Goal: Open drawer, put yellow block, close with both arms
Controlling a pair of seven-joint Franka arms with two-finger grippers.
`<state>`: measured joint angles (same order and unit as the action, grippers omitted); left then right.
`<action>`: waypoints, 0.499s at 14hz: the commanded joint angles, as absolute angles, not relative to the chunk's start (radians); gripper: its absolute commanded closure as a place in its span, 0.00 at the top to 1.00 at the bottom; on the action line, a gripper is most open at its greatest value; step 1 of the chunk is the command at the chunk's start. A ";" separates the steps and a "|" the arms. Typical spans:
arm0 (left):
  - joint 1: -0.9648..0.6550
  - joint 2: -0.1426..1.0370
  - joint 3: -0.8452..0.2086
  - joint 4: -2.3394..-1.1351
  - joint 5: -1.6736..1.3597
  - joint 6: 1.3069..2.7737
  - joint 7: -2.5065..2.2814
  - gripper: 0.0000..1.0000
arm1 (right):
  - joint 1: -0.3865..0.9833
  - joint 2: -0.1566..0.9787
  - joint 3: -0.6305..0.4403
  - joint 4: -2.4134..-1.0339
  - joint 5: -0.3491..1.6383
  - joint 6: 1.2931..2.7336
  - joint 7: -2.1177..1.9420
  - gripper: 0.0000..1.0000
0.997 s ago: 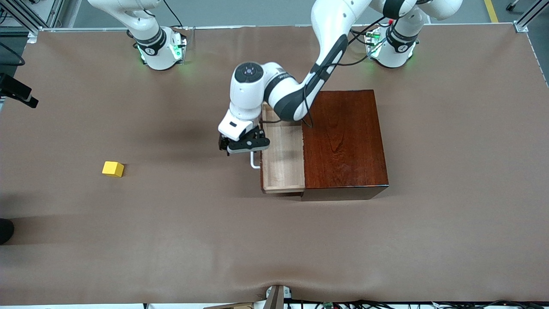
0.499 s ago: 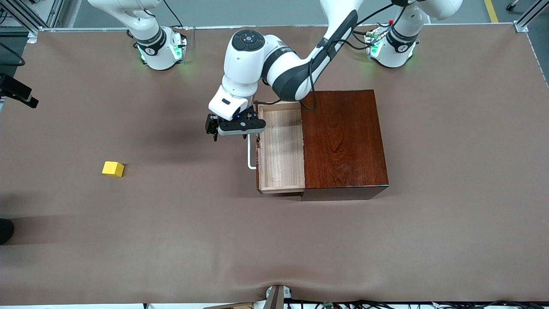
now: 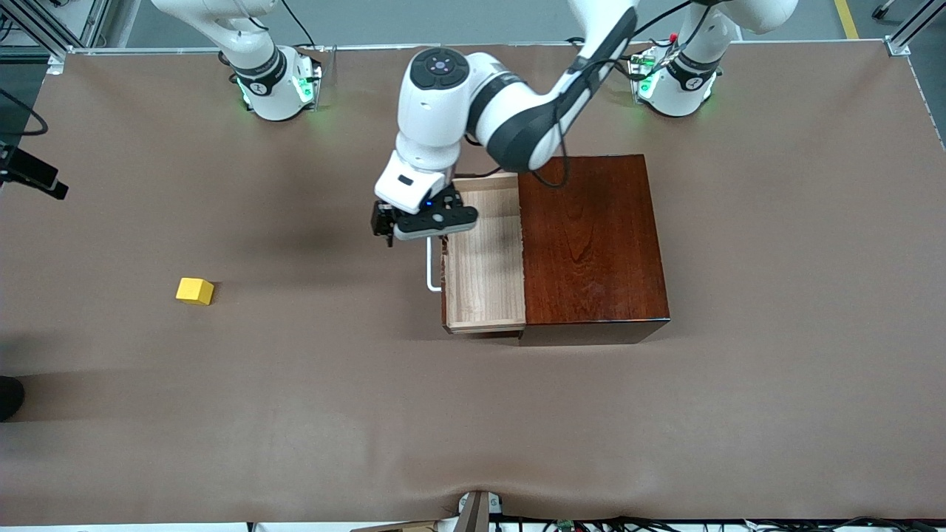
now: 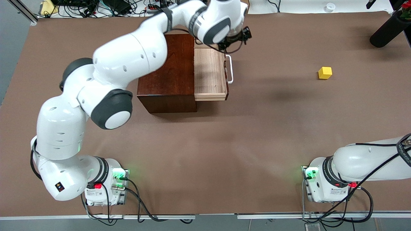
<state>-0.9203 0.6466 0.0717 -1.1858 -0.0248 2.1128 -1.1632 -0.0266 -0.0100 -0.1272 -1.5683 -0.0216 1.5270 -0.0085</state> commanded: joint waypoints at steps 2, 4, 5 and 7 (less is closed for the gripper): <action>-0.858 0.565 0.066 -1.210 -0.038 1.965 -1.068 1.00 | -0.075 0.038 -0.114 -1.554 -0.028 1.531 -0.009 1.00; -0.827 0.529 0.066 -1.229 -0.038 1.893 -1.011 1.00 | -0.115 0.087 -0.114 -1.557 -0.014 1.546 -0.011 1.00; -0.810 0.508 0.064 -1.244 -0.040 1.873 -0.977 1.00 | -0.142 0.113 -0.112 -1.557 -0.011 1.558 -0.012 1.00; -0.763 0.445 0.063 -1.291 -0.040 1.835 -0.899 1.00 | -0.152 0.149 -0.113 -1.563 -0.011 1.563 -0.011 1.00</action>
